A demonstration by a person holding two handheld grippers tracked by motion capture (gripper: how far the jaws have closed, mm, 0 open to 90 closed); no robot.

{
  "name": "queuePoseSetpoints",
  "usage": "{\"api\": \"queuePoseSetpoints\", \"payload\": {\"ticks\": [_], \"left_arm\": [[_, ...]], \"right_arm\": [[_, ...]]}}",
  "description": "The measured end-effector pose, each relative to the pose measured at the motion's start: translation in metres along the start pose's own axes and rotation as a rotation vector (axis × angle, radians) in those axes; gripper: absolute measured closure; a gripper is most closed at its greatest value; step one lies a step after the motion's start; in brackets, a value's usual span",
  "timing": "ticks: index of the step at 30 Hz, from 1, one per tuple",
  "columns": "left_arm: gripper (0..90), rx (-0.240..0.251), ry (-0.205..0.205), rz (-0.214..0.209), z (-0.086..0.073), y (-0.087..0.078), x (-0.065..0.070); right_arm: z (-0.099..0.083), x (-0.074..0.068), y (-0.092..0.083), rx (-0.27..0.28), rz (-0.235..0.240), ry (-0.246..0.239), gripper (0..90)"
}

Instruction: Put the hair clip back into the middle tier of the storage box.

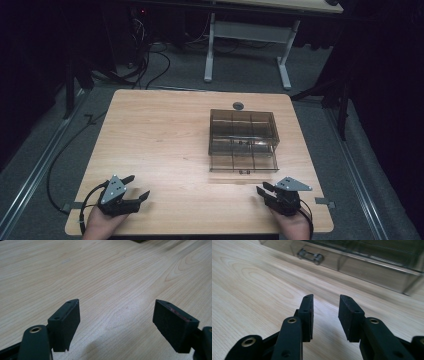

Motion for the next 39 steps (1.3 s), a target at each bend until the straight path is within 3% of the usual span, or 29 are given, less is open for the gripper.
{"api": "queuePoseSetpoints", "payload": {"ticks": [19,25,32,39], "left_arm": [[22.5,-0.002,-0.001,0.000,0.000,0.000,0.000],[22.5,-0.006,0.000,0.000,0.000,0.000,0.000],[22.5,-0.008,-0.002,-0.001,0.000,0.000,0.000],[22.5,-0.007,-0.001,0.000,0.000,0.000,0.000]], "right_arm": [[-0.021,0.052,-0.035,0.002,-0.135,0.099,65.9],[-0.034,0.057,-0.042,-0.019,-0.135,0.126,66.8],[-0.038,0.053,-0.034,-0.053,-0.121,0.105,68.8],[-0.040,0.053,-0.030,-0.067,-0.123,0.100,79.9]]}}
Point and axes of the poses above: each handheld gripper's, and its own axes: y roughly forward along the jaws, z roughly out of its top, x roughly to its right, the point moved 9 cm from there along y, roughly forward along the jaws
